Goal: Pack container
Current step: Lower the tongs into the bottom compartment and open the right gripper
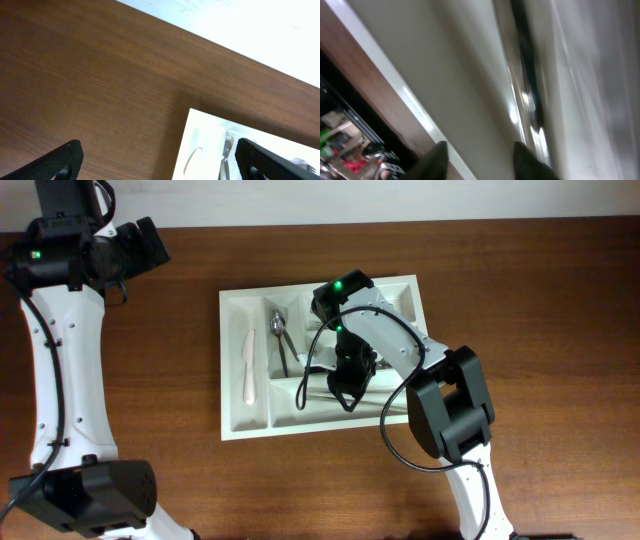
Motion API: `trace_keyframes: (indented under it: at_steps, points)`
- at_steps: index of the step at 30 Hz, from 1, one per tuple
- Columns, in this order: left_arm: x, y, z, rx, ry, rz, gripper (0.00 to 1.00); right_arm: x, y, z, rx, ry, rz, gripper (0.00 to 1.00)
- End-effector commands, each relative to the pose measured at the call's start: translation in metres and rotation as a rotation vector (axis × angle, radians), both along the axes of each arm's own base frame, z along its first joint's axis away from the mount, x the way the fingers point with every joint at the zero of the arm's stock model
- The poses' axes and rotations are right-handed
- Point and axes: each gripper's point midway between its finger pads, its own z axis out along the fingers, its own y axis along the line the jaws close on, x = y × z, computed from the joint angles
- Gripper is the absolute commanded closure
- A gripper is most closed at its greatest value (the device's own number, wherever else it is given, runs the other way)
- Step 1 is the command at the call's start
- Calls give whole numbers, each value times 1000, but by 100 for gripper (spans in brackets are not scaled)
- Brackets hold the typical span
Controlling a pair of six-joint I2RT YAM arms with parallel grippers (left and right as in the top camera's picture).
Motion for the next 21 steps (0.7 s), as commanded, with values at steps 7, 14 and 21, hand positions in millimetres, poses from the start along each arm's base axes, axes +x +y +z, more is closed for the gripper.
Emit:
trace_keyframes:
  at_steps: [7,14,21]
  points:
    - [0,2,1,14,-1,-2,1,28,3,43,56,-108,-112,33]
    - [0,2,1,14,-1,-2,1,97,-30,128,143,-374,-431,1]
    - [0,2,1,14,-1,-2,1,157,-122,205,204,-608,-878,1]
